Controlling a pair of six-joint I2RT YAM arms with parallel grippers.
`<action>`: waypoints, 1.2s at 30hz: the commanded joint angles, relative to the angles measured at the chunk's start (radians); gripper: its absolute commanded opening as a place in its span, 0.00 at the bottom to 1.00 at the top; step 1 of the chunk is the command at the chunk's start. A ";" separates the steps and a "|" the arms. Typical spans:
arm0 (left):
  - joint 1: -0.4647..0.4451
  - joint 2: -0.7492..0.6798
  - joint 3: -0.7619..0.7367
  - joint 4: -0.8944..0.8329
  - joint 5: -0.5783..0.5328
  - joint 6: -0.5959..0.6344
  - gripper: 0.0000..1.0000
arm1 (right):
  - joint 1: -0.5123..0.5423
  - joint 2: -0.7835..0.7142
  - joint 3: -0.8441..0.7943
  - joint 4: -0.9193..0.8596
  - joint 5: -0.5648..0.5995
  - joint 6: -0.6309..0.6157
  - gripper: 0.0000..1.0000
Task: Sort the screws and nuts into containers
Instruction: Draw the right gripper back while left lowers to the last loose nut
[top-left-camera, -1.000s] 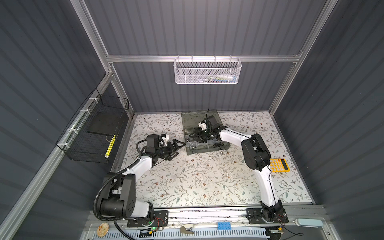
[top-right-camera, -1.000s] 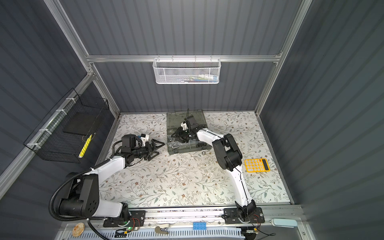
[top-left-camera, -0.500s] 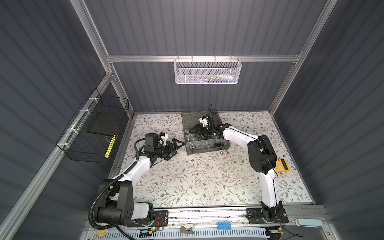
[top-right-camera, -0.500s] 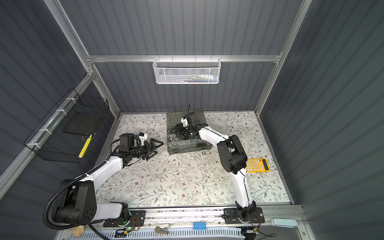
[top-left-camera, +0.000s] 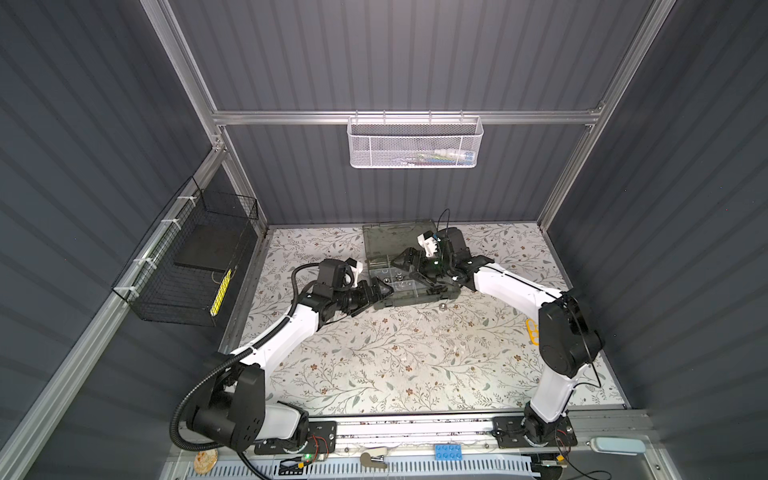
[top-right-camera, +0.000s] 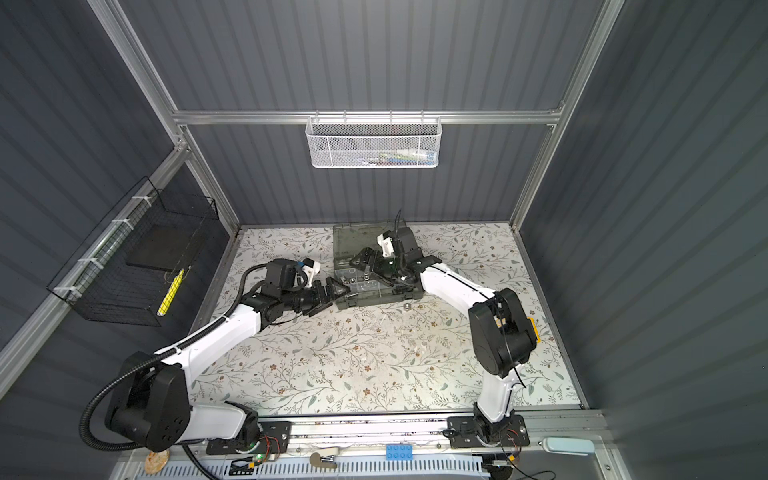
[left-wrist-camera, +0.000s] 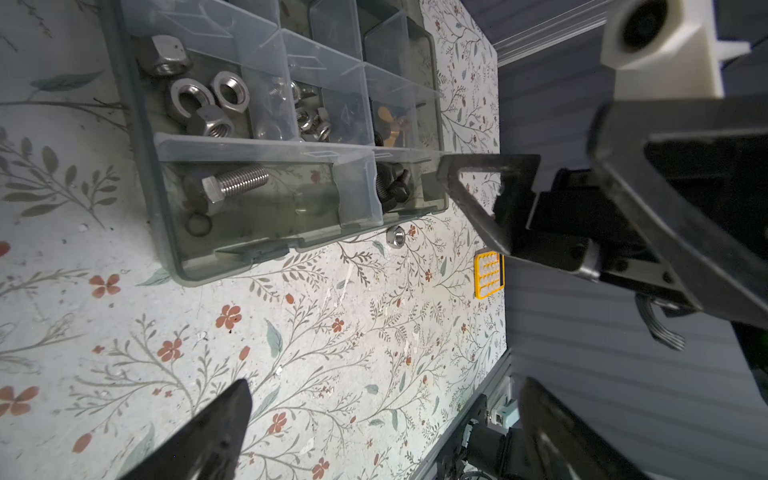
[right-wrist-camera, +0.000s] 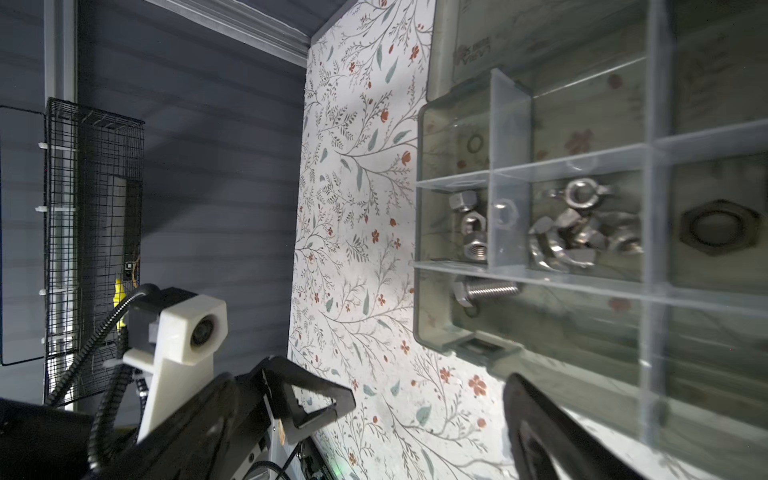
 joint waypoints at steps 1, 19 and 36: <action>-0.042 0.031 0.063 -0.068 -0.071 0.052 1.00 | -0.027 -0.092 -0.068 0.009 0.042 -0.058 0.99; -0.381 0.459 0.455 -0.244 -0.321 0.192 1.00 | -0.290 -0.620 -0.555 -0.085 0.103 -0.217 0.99; -0.474 0.788 0.779 -0.341 -0.498 0.358 0.96 | -0.464 -0.758 -0.763 -0.066 -0.004 -0.211 0.99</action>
